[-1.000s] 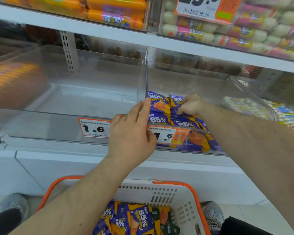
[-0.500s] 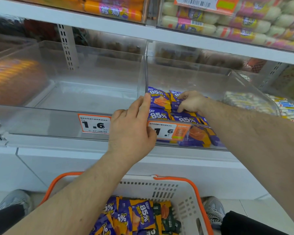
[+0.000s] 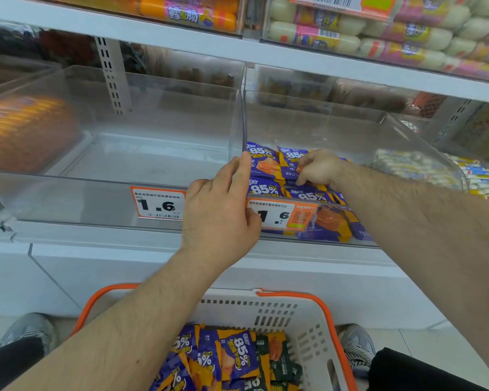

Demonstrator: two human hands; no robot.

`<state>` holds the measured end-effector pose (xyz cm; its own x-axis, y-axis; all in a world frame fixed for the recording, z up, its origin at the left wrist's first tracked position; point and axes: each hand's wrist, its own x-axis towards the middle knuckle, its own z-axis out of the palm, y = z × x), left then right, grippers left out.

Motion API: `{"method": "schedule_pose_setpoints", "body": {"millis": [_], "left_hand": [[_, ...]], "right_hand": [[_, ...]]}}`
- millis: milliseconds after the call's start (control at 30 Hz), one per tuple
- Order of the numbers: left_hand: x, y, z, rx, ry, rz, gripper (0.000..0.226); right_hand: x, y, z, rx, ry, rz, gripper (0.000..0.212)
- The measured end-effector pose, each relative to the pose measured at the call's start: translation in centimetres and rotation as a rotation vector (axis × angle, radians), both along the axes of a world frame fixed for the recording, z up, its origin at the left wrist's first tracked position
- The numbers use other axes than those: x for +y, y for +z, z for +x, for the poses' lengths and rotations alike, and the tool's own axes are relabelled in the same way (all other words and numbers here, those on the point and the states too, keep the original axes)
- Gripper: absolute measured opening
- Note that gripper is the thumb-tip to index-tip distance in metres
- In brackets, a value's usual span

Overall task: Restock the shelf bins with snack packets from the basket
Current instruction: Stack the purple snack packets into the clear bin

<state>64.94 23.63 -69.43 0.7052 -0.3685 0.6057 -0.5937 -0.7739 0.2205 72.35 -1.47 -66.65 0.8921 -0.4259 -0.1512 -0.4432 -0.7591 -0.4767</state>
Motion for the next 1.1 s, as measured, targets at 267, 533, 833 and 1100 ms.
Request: {"method": "schedule_pose_setpoints", "body": {"millis": [267, 533, 833, 1100], "left_hand": [[-0.1, 0.1, 0.0, 0.018, -0.003, 0.009, 0.08], [0.0, 0.0, 0.1, -0.003, -0.004, 0.005, 0.078], [0.2, -0.1, 0.1, 0.013, -0.051, -0.048, 0.08], [3.1, -1.4, -2.4, -0.096, -0.372, -0.021, 0.031]], "right_hand": [[0.1, 0.4, -0.2, 0.038, 0.004, -0.187, 0.063], [1.1, 0.5, 0.0, 0.071, 0.141, -0.22, 0.066], [1.5, 1.8, -0.3, -0.008, 0.104, -0.207, 0.064], [9.5, 2.7, -9.1, -1.02, 0.211, -0.607, 0.016]]}}
